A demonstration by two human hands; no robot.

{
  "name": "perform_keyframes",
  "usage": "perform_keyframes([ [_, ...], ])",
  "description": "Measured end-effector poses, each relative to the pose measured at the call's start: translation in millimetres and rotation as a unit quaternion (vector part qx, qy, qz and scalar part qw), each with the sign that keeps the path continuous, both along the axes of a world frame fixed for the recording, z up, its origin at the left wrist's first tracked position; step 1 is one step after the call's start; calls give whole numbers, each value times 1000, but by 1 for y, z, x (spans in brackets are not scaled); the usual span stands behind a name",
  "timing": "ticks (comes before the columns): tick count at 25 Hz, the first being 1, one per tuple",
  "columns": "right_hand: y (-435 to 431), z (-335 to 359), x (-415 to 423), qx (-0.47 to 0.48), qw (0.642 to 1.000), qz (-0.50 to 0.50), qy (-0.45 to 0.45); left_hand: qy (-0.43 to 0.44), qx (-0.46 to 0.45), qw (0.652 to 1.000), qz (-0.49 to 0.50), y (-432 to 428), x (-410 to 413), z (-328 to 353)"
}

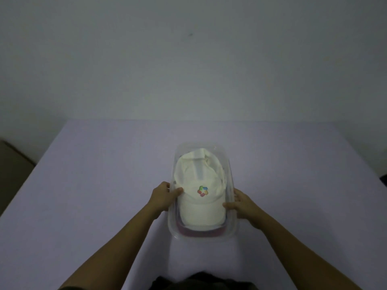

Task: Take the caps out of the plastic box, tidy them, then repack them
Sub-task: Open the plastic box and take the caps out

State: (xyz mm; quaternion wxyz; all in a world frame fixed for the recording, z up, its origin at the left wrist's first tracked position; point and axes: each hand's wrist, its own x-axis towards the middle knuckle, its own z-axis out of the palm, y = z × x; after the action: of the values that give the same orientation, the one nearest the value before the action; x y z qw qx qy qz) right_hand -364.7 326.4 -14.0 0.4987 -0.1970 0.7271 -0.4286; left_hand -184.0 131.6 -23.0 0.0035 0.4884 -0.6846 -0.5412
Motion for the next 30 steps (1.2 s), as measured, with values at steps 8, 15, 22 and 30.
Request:
perform_keyframes([
  [8,-3,-20,10,-52,998,-19,14,-32,-73,997,18,13,3,-8],
  [15,-11,-31,46,-10,983,-140,117,-70,-125,980,138,70,30,-15],
  [22,-13,-36,44,2,980,-144,138,-92,-47,980,168,75,34,-8],
  [30,-12,-33,43,-10,981,-153,118,-91,-84,984,132,77,35,7],
])
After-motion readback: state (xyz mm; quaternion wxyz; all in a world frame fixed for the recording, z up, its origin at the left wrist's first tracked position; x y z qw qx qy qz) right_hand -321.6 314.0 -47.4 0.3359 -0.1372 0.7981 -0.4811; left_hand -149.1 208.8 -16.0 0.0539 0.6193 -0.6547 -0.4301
